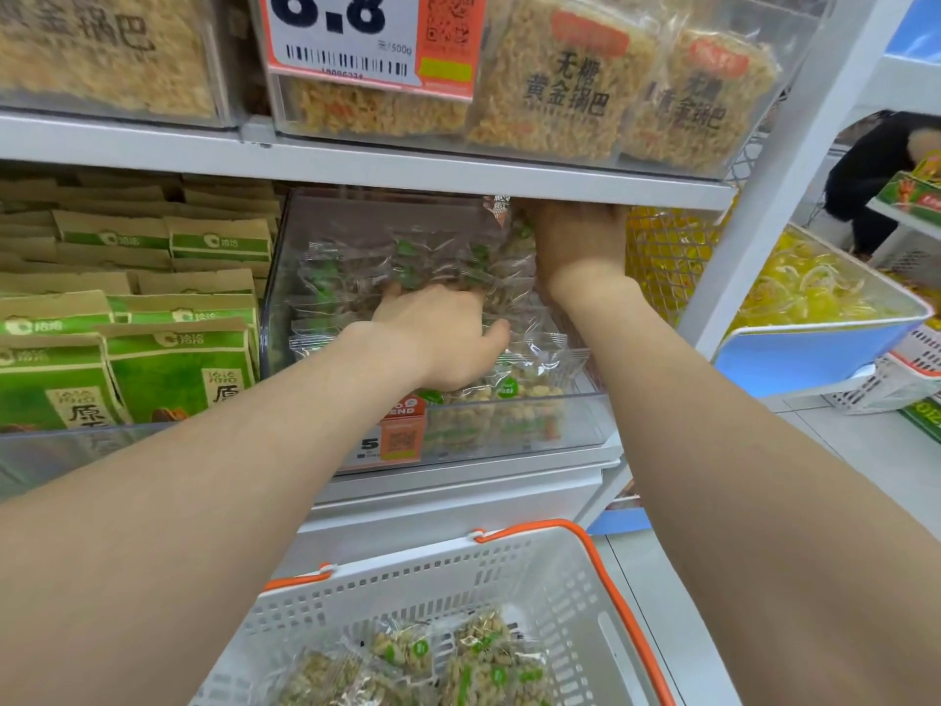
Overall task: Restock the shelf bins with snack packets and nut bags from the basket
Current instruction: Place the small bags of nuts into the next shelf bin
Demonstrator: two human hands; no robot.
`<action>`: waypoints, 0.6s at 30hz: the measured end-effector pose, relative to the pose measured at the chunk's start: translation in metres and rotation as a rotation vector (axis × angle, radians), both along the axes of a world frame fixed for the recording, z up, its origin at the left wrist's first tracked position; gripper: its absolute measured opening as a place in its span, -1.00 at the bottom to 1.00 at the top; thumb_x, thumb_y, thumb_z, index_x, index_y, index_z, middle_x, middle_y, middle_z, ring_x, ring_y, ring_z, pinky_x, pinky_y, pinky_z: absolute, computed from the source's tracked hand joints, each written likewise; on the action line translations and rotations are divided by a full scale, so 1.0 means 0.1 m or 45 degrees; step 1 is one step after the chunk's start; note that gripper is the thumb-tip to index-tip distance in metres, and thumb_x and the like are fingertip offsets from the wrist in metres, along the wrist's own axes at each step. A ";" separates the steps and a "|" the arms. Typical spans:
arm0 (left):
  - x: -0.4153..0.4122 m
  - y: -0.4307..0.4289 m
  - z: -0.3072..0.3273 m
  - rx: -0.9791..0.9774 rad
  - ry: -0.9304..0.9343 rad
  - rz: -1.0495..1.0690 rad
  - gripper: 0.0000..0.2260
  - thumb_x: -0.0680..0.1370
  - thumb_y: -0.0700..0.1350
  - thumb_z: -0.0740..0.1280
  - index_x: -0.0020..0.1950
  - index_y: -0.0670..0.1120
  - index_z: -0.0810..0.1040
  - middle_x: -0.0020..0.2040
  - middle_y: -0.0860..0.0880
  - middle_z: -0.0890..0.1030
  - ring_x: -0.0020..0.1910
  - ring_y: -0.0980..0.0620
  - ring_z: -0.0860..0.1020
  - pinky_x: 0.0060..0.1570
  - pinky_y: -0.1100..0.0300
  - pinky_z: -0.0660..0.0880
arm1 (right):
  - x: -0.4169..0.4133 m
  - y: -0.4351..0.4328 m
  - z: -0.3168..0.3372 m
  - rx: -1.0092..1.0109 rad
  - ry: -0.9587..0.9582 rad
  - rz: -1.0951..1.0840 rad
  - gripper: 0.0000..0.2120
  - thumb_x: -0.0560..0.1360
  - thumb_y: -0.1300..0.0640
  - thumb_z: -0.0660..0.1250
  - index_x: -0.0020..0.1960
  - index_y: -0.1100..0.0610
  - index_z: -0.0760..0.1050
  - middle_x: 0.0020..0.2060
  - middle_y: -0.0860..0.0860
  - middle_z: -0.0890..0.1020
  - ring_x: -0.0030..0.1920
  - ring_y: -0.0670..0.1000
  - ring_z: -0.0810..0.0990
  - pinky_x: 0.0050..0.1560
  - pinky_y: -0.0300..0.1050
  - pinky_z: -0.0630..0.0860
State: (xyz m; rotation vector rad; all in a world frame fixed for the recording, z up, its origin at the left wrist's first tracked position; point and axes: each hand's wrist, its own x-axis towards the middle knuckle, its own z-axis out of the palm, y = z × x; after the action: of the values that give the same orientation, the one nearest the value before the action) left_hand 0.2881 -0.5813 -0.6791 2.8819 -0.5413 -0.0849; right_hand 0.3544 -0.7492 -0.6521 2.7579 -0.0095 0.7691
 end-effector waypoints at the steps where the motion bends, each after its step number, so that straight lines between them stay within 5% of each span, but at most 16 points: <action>1: -0.01 0.00 0.00 -0.002 0.002 0.001 -0.43 0.69 0.29 -0.03 0.48 -0.03 0.45 0.38 -0.12 0.57 0.38 -0.19 0.49 0.49 -0.27 0.22 | 0.02 -0.01 0.03 0.026 0.007 -0.027 -0.58 0.57 0.23 0.32 0.38 -0.05 0.53 0.38 0.12 0.53 0.44 0.27 0.43 0.42 0.18 0.30; 6: -0.02 0.00 0.01 0.004 -0.009 -0.004 -0.49 0.69 0.27 -0.03 0.33 -0.02 0.50 0.29 -0.13 0.60 0.32 -0.18 0.52 0.48 -0.28 0.21 | 0.06 0.09 0.09 0.071 0.103 -0.002 -0.71 0.57 0.20 0.32 0.25 -0.03 0.60 0.27 0.07 0.60 0.34 0.24 0.51 0.33 0.10 0.38; 13: -0.05 0.03 0.03 -0.042 0.011 -0.018 -0.58 0.69 0.29 -0.01 0.13 0.01 0.44 0.16 -0.09 0.62 0.23 -0.17 0.55 0.45 -0.29 0.23 | 0.00 0.00 0.07 0.147 0.372 0.014 -0.55 0.55 0.29 0.32 0.29 -0.16 0.57 0.39 0.08 0.48 0.49 0.23 0.33 0.50 0.22 0.24; 18: -0.17 0.09 0.06 -0.167 -0.171 -0.043 -0.63 0.68 0.24 0.15 0.10 -0.05 0.49 0.02 -0.06 0.55 0.06 -0.18 0.56 0.03 -0.09 0.45 | -0.05 -0.02 0.06 0.166 0.433 -0.016 -0.49 0.54 0.28 0.34 0.38 -0.18 0.50 0.45 0.12 0.42 0.55 0.25 0.24 0.53 0.25 0.20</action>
State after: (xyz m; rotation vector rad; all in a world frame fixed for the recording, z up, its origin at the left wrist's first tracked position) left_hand 0.2709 -0.5725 -0.6732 2.7647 -0.5957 0.1350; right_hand 0.3490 -0.7509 -0.6458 2.9726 -0.0089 0.2975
